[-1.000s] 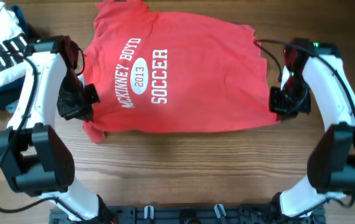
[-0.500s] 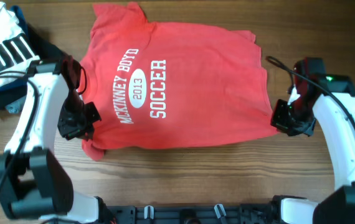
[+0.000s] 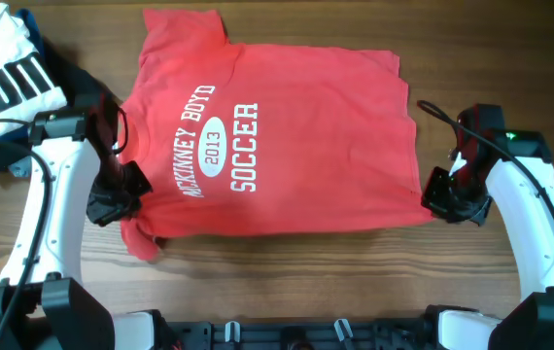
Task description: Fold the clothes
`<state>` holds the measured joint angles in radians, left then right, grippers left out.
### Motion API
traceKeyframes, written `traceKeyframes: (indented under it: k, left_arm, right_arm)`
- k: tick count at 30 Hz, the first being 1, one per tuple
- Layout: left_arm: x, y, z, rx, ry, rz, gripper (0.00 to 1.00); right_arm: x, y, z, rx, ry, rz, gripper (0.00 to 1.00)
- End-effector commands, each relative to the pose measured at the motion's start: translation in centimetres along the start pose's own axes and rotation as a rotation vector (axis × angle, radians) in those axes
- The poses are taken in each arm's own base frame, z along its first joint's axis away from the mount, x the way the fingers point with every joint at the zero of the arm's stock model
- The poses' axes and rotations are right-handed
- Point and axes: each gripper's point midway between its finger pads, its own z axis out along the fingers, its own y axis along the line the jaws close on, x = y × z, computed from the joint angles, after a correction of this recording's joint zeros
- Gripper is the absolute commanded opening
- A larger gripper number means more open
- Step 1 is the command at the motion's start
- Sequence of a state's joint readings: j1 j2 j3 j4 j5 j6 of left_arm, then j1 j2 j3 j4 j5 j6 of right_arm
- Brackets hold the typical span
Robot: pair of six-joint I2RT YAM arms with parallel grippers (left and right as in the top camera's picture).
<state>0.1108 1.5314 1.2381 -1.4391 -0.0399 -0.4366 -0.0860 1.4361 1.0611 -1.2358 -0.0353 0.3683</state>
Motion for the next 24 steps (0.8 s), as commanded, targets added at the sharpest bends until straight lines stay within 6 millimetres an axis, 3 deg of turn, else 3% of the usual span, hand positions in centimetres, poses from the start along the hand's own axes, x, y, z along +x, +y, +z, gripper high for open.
traceKeyframes:
  k: [1, 3, 12, 16, 24]
  left_arm:
    - [-2.7, 0.2, -0.3, 0.035, -0.119, -0.115, 0.04]
    - [-4.4, -0.2, -0.6, 0.074, -0.178, -0.140, 0.04]
    - [-9.8, -1.1, -1.5, 0.172, -0.352, -0.192, 0.04]
    - [-11.3, -1.7, -1.7, 0.195, -0.397, -0.192, 0.04]
    - [-12.9, -2.5, -0.7, 0.202, -0.411, -0.192, 0.04]
  right_arm:
    - [-2.0, 2.6, -0.2, -0.135, -0.079, -0.102, 0.04]
    - [-3.3, 3.7, -0.5, -0.186, -0.131, -0.151, 0.04]
    - [-7.7, 4.8, -0.1, -0.236, -0.260, -0.162, 0.04]
    - [-9.1, 6.6, 0.7, -0.302, -0.286, -0.280, 0.04]
    - [-11.5, 7.1, 1.9, -0.302, -0.333, -0.273, 0.04]
